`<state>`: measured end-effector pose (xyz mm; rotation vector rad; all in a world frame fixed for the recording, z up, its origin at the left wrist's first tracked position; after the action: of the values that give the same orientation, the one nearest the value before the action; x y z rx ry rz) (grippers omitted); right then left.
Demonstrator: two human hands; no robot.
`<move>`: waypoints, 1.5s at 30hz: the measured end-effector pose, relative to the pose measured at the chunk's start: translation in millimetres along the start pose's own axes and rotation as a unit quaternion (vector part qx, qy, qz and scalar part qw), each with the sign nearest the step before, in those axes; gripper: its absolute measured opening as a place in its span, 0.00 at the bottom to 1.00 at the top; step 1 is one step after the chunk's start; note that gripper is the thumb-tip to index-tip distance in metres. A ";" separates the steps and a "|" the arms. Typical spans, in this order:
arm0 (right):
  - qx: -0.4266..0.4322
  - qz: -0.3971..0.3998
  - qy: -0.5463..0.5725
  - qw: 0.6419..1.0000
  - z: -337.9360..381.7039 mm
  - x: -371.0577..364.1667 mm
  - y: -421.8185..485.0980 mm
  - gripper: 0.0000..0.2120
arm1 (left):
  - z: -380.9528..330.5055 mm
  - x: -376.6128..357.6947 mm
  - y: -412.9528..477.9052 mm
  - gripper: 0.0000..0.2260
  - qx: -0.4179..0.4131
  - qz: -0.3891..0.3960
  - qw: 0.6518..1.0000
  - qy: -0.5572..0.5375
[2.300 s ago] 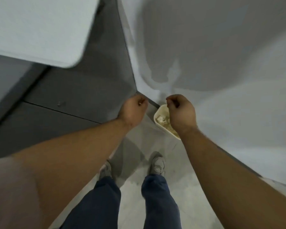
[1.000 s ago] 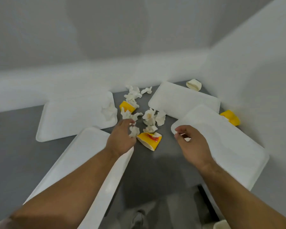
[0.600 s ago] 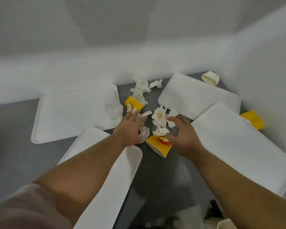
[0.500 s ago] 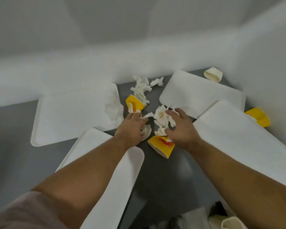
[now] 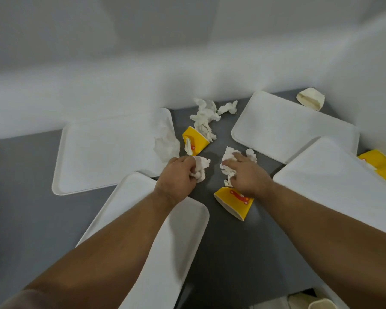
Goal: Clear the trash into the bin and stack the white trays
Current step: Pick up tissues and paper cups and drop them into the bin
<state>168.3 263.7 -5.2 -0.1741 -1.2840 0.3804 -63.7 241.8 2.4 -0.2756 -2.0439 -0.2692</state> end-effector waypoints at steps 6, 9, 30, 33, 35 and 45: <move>0.003 -0.034 -0.009 0.999 2.2 -6.0 -9.1 0.21 | 1.2 -0.8 -1.9 0.09 0.036 -0.024 0.999 -0.007; -0.016 -0.019 0.033 0.999 0.7 -1.9 -13.0 0.12 | -0.4 -0.3 -2.4 0.12 0.051 -0.032 0.998 -0.024; -0.239 -0.296 0.587 0.715 -112.3 53.7 -210.0 0.18 | -219.0 -27.6 6.5 0.10 -0.012 0.039 0.863 -0.503; -0.253 -0.315 0.613 0.679 -144.9 42.1 -268.7 0.13 | -276.0 -52.4 -13.7 0.12 -0.063 0.084 0.876 -0.471; -0.258 -0.317 0.650 0.641 -167.2 31.6 -309.6 0.11 | -312.3 -72.2 -31.0 0.11 -0.093 0.114 0.883 -0.446; -0.375 -0.368 0.662 0.535 -278.9 -77.6 -492.3 0.19 | -471.5 -203.9 -163.5 0.08 -0.186 0.265 0.855 -0.405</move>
<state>505.2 -197.2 11.7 -0.4938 0.2174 -0.9895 372.8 -73.5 28.2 -1.3660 -2.6001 -0.2159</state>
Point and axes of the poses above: each hand's wrist, its own y-axis towards the middle knuckle, its own x-axis out of the back of the hand, z = x × y, the point moved 1 cm from there along y, towards the middle knuckle, and after that the axes turned 6 degrees about -x, right-handed, at the moved point
